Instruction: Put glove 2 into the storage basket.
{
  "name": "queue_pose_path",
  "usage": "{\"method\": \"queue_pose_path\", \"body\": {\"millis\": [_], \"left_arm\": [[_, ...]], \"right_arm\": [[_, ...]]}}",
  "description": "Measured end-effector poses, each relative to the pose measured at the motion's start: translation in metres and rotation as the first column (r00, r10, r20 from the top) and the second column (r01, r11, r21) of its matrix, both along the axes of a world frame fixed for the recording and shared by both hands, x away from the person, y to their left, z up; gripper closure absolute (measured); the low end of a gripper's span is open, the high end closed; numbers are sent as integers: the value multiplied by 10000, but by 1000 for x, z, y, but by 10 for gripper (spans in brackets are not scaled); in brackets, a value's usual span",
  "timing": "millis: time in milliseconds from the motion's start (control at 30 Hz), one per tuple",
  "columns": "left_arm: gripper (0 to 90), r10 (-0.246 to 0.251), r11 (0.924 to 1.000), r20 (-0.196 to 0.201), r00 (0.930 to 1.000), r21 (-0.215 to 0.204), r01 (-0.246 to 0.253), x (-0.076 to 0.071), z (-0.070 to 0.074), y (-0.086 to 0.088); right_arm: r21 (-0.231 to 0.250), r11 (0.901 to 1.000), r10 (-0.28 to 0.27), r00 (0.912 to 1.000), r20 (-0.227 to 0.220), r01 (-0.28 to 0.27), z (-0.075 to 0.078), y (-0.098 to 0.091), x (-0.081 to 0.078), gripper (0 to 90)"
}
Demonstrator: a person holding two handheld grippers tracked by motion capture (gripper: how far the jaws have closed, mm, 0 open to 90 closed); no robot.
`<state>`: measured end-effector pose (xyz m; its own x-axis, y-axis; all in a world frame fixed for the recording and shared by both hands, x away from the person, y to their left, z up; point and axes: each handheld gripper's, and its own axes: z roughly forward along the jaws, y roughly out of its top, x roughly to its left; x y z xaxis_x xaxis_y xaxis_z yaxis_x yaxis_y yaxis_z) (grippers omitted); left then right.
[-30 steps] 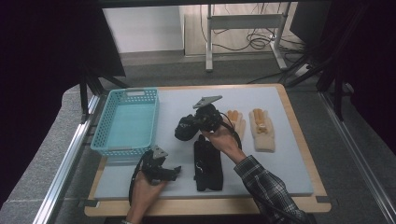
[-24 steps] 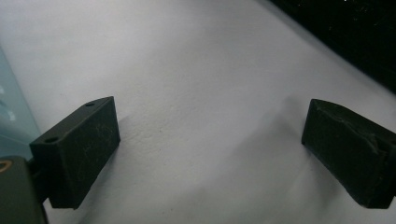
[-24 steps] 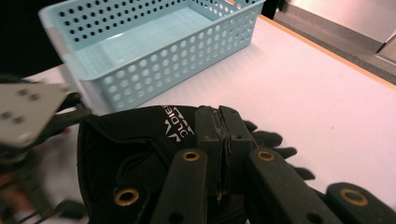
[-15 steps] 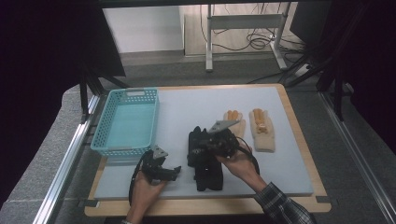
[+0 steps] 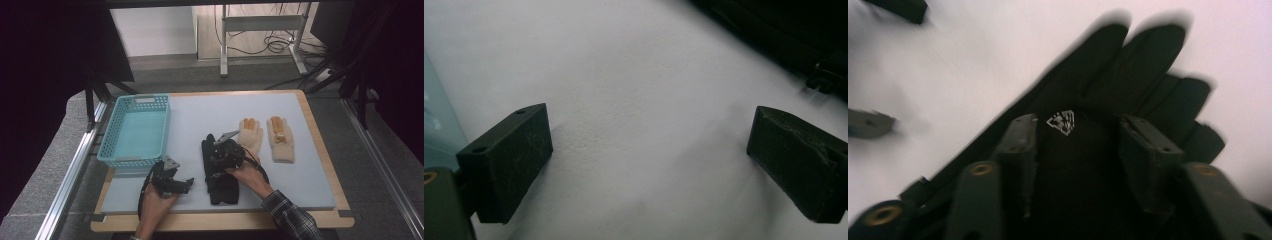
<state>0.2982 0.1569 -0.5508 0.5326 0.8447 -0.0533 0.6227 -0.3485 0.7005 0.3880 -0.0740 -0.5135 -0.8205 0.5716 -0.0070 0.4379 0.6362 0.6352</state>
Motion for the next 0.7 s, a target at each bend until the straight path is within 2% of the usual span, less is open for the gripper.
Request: {"method": "queue_pose_path", "body": {"millis": [100, 200, 333, 500, 600, 700], "left_arm": [[46, 17, 10000, -15, 10000, -18, -17, 0, 0, 0], [46, 17, 10000, -13, 10000, -17, -17, 0, 0, 0], [46, -10, 10000, -28, 10000, 17, 10, 0, 0, 0], [47, 3, 10000, -6, 10000, 9, -3, 0, 0, 0], [46, 37, 10000, 19, 10000, -47, -37, 0, 0, 0], [46, 13, 10000, 28, 10000, -26, -13, 0, 0, 0]], "right_arm": [[240, 9997, -44, 9999, -157, 48, 0, -2, -2, 710], [101, 9999, -11, 10000, 84, 10, 2, 0, -6, 790], [520, 9981, -337, 9993, 131, 330, 9, -3, -11, 803], [981, 9947, -336, 9986, 420, 294, 35, -9, -21, 802], [950, 9950, -376, 9969, 692, 309, 50, -11, -32, 800], [1233, 9912, -579, 9959, 695, 491, 60, -16, -44, 798]]}}
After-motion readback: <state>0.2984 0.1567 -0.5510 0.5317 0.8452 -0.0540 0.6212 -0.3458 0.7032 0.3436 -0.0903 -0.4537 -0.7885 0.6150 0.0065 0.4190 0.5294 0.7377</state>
